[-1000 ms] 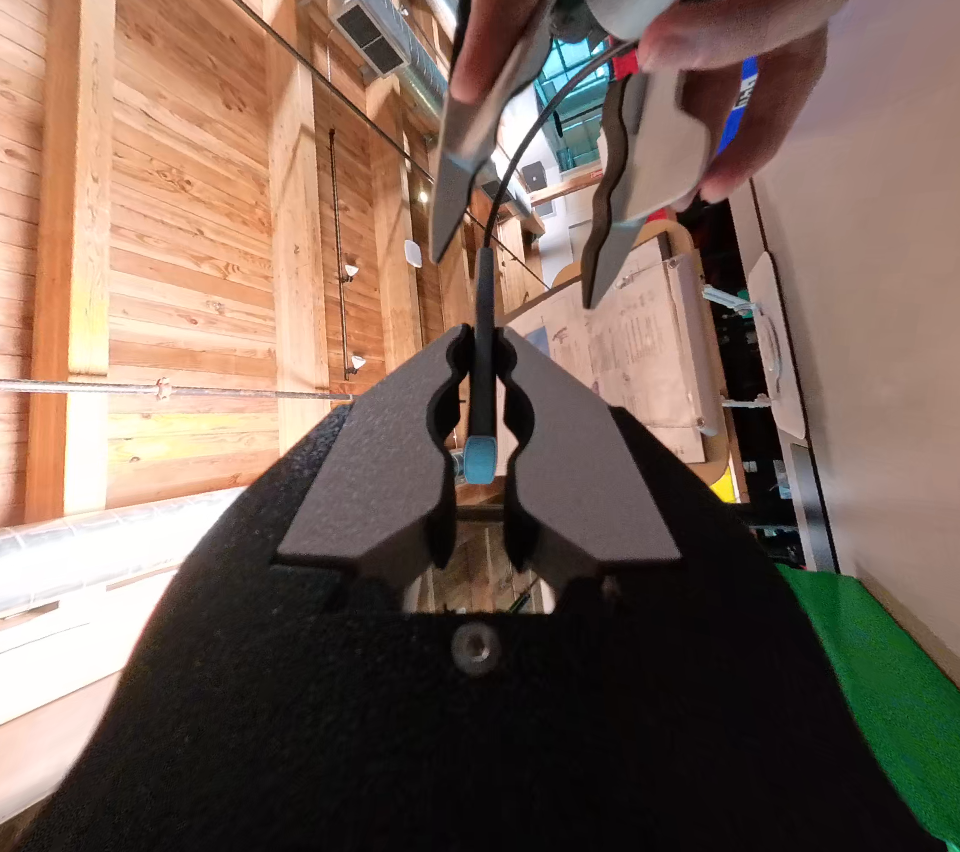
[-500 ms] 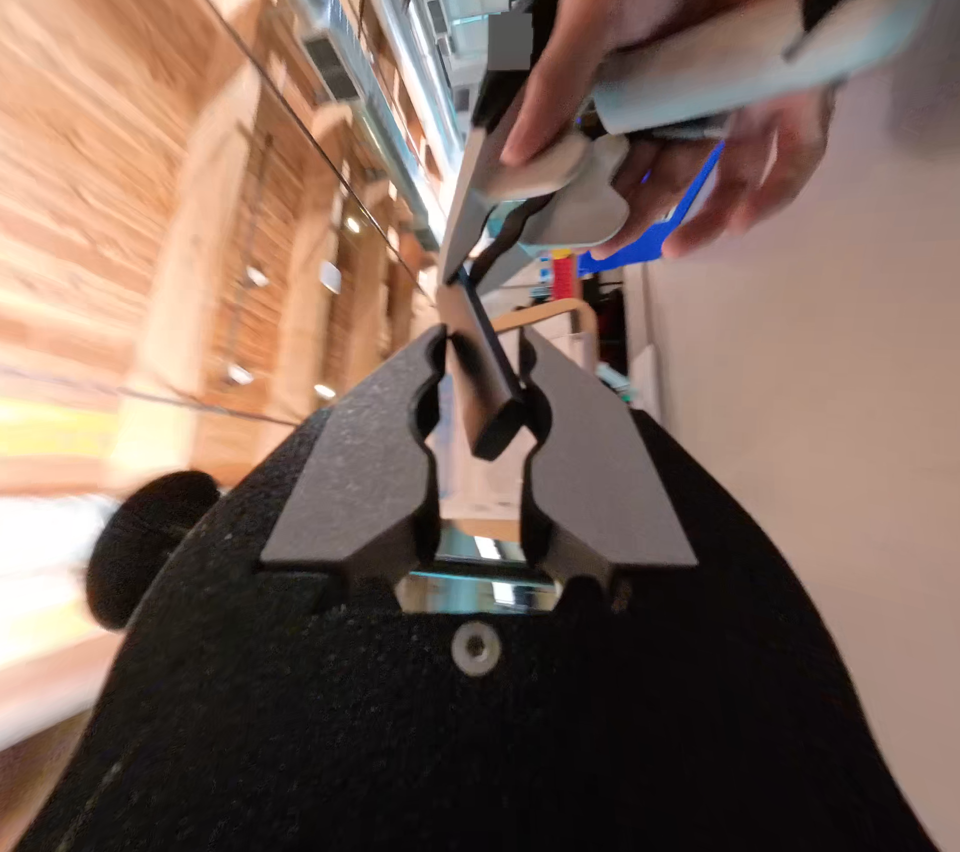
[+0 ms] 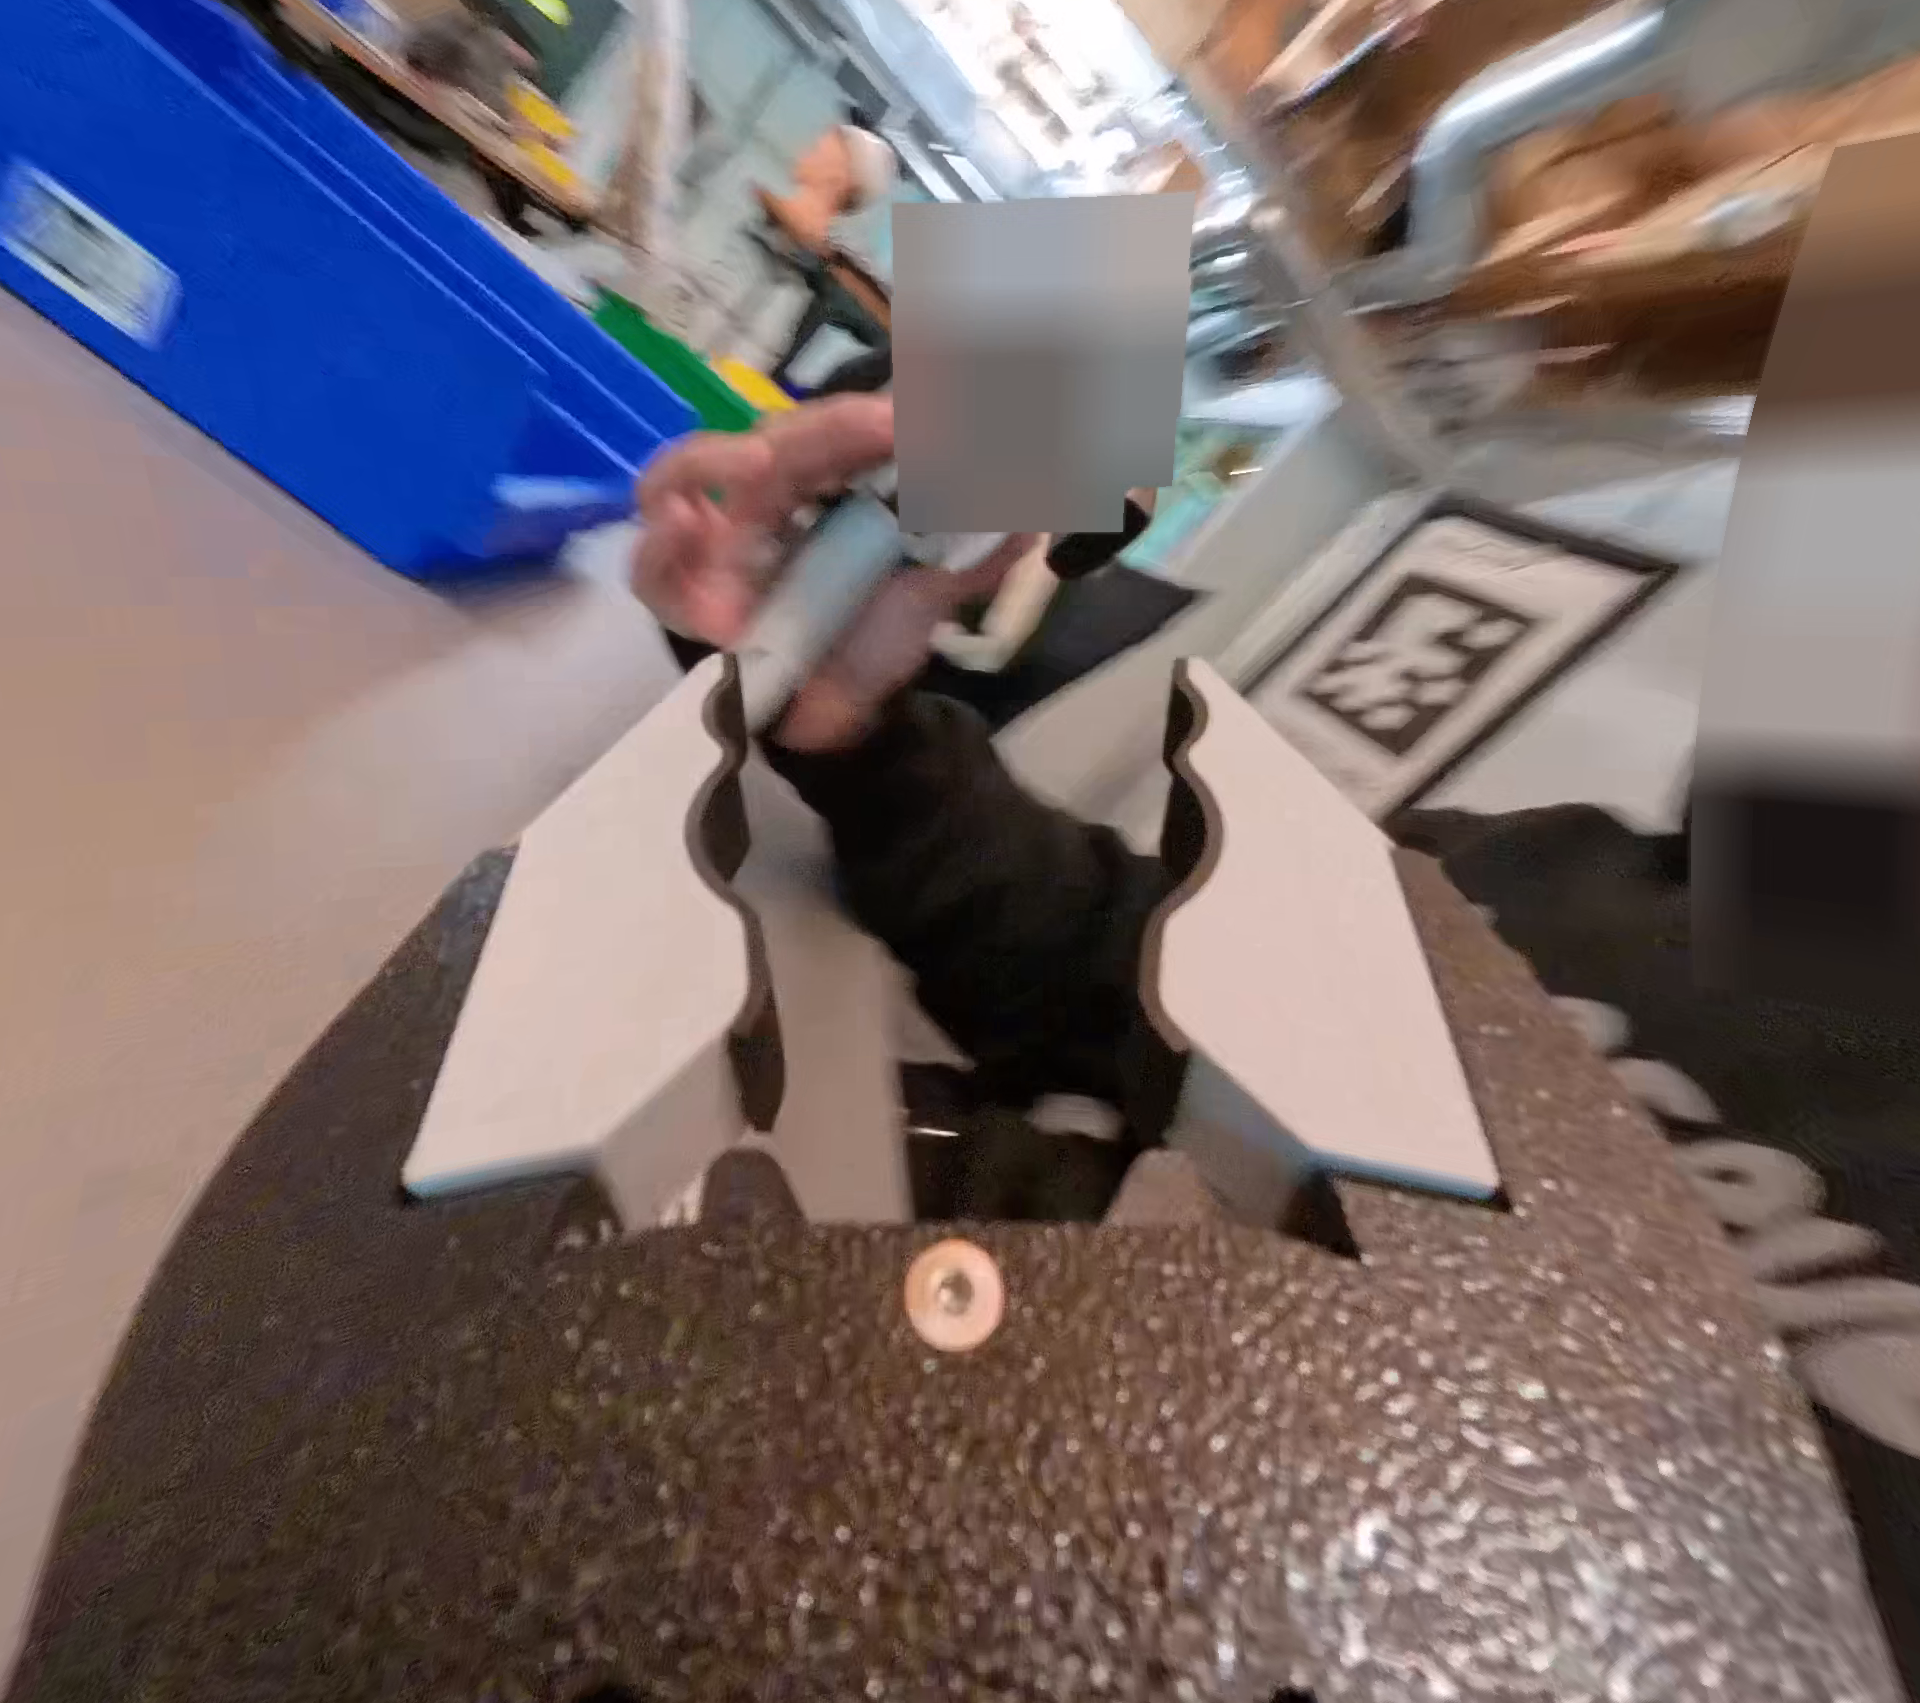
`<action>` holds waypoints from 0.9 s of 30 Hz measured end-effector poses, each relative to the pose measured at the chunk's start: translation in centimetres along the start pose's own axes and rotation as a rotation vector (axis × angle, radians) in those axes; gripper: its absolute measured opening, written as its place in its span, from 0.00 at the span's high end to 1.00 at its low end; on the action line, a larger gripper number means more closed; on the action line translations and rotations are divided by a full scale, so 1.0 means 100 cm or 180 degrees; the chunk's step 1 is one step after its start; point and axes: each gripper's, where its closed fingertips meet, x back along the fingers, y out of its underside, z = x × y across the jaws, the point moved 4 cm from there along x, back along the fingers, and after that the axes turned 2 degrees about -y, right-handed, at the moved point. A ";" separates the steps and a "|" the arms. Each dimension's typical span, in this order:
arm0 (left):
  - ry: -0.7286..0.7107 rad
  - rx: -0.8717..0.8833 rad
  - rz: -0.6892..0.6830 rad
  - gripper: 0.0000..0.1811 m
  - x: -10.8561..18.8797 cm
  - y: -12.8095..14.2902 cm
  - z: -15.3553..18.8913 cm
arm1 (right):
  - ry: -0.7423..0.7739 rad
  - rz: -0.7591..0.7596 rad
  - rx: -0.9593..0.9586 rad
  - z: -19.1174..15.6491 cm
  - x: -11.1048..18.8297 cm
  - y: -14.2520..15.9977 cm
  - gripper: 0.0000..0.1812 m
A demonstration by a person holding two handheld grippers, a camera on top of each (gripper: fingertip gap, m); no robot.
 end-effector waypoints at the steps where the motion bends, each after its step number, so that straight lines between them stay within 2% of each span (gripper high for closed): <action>1: 0.0270 0.0320 -0.0057 0.58 -0.003 0.007 0.001 | -0.0025 -0.0090 0.0072 -0.002 -0.001 0.001 0.93; 4: 0.0964 0.0907 -0.0199 0.60 -0.016 0.022 0.012 | -0.0148 -0.0324 0.0194 -0.008 -0.004 0.005 0.93; 8: 0.1406 0.1182 -0.0120 0.61 -0.030 0.017 0.022 | -0.0265 -0.0616 0.0267 -0.014 -0.006 0.019 0.93; 9: 0.1464 0.1206 -0.0056 0.65 -0.032 0.014 0.023 | -0.0284 -0.0690 0.0278 -0.015 -0.006 0.023 0.93; 10: 0.1507 0.1214 0.0002 0.72 -0.033 0.011 0.023 | -0.0294 -0.0776 0.0283 -0.015 -0.006 0.028 0.93; 13: 0.1384 0.1196 0.0179 0.85 -0.034 0.006 0.016 | -0.0279 -0.0894 0.0317 -0.014 -0.006 0.036 0.93; 17: 0.1219 0.1060 0.0422 0.87 -0.026 -0.001 0.008 | -0.0164 -0.1029 0.0376 -0.009 -0.002 0.043 0.94; 20: 0.1291 0.1322 0.0607 0.87 -0.020 -0.009 0.004 | -0.0170 -0.1130 0.0454 -0.009 -0.001 0.048 0.95; 27: 0.1198 0.1075 0.0419 0.88 -0.015 -0.005 0.003 | -0.0185 -0.1296 0.0481 -0.009 -0.001 0.052 0.94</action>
